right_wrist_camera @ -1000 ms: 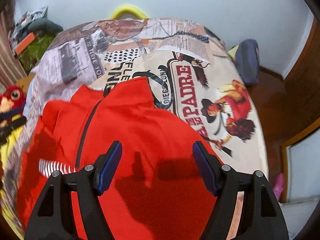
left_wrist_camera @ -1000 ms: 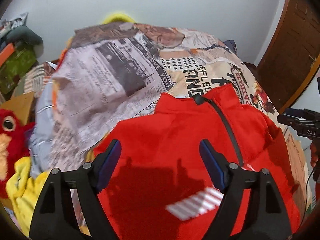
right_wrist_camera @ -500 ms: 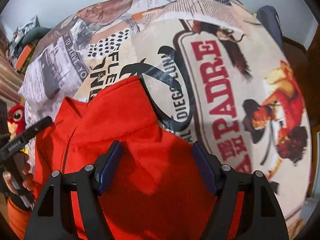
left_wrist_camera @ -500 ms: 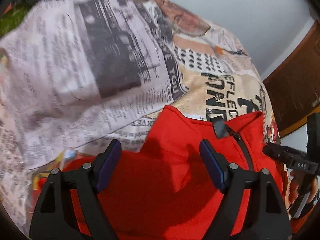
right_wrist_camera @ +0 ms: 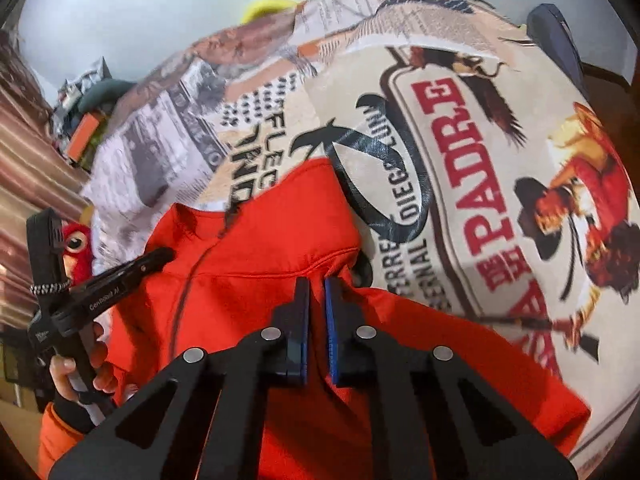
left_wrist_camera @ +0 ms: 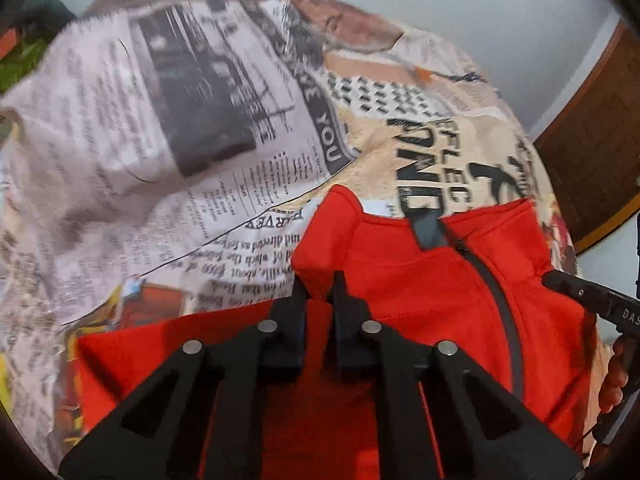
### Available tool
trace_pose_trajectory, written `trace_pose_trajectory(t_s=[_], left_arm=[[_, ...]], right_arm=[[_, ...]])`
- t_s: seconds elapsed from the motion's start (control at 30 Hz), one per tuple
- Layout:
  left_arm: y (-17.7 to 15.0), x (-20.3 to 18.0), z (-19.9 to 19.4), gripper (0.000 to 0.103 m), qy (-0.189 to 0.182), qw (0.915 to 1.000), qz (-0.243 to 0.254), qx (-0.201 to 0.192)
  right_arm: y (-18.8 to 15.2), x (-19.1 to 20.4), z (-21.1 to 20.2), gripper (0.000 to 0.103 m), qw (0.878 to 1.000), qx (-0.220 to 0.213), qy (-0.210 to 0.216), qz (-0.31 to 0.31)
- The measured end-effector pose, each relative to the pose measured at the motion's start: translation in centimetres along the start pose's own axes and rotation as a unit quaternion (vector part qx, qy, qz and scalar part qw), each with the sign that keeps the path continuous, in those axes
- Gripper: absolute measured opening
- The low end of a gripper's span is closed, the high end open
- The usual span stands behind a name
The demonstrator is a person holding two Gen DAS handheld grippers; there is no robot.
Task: Fold large clothes
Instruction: 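Grasp the jacket collar with the left tool while the right tool grasps the collar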
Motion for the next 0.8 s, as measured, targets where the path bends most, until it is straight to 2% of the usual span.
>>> trace_pose_trajectory(t_s=[0.13, 0.3, 0.43, 0.6, 0.8], left_arm=[[-0.9, -0.7, -4.9, 0.008, 0.002, 0.9990, 0.028, -0.034], [-2.8, -1.6, -12.0, 0.008, -0.032, 0.9964, 0.046, -0.064], [-5.5, -2.5, -16.8, 0.008, -0.042, 0.9928, 0.072, -0.086], [-10.0, -3.0, -19.9, 0.008, -0.045, 0.9904, 0.100, -0.083], [-17.2, -2.5, -19.4, 0.009, -0.053, 0.9912, 0.116, -0.036]], right_arm=[[-1.1, 2.1, -2.5, 0.006, 1.000, -0.008, -0.003, -0.020], [-3.4, 5.3, -7.5, 0.006, 0.996, -0.031, -0.018, -0.081], [-6.0, 7.0, -10.7, 0.006, 0.994, -0.040, -0.005, -0.103], [-10.5, 8.0, -12.2, 0.006, 0.994, -0.025, -0.002, -0.108], [-17.0, 7.9, -12.6, 0.006, 0.994, 0.001, -0.015, -0.107]])
Point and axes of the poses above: each gripper's, at about its wrist camera, not at the fingertips, and z roughly the way its jaws point, x to its left, y to its top, the point moved 5 cm from there along z, roughly the way its jaws point, and after that the axes turned 5 degrees about y, right-handed, at the moved point
